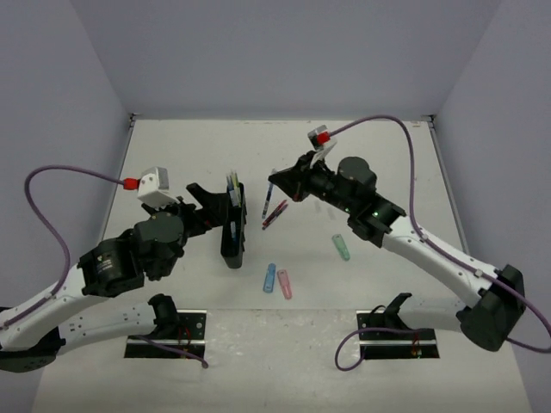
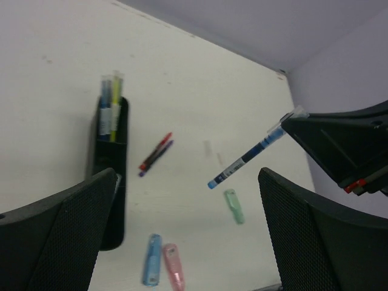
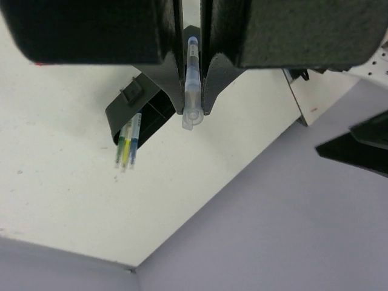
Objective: Sort the stationery into containers
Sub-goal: Place the pen in the storage box.
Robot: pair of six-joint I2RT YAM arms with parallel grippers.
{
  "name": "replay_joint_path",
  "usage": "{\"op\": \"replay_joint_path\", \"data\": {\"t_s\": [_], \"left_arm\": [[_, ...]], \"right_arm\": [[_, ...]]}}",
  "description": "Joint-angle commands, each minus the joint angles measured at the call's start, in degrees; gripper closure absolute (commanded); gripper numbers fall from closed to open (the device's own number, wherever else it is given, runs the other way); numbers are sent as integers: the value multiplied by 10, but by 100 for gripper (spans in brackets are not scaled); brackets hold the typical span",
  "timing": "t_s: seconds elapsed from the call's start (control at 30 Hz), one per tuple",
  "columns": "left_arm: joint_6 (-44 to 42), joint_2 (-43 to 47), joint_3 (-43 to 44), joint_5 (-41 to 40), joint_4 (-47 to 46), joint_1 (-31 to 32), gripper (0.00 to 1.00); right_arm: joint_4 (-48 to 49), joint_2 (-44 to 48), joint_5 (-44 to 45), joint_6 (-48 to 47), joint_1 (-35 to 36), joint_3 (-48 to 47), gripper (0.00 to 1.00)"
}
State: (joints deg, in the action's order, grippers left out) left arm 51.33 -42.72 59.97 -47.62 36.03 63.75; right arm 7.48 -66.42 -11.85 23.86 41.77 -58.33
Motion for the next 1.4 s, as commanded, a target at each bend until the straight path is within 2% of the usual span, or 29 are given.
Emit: {"op": "replay_joint_path", "data": {"t_s": [0.0, 0.17, 0.5, 0.87, 0.93, 1.1, 1.23, 1.37], "left_arm": [[89, 19, 47, -164, 295, -1, 0], [24, 63, 9, -152, 248, -1, 0], [-16, 147, -89, -145, 180, -1, 0], [1, 122, -85, -149, 206, -1, 0], [0, 115, -84, -149, 209, -1, 0], [1, 103, -86, -146, 213, -2, 0], [2, 88, -82, -149, 216, -1, 0], [-28, 67, -77, -134, 188, -1, 0]], "right_arm": [[57, -83, 62, -48, 72, -54, 100], [94, -140, 84, -42, 118, -56, 100], [169, -198, 91, -21, 152, -29, 100], [178, -248, 92, -16, 155, -27, 100], [181, -248, 94, -18, 162, -18, 94], [190, -243, 96, -22, 174, 3, 68], [201, -230, 92, -18, 176, 21, 63], [190, -176, 123, -24, 176, 45, 51]]}}
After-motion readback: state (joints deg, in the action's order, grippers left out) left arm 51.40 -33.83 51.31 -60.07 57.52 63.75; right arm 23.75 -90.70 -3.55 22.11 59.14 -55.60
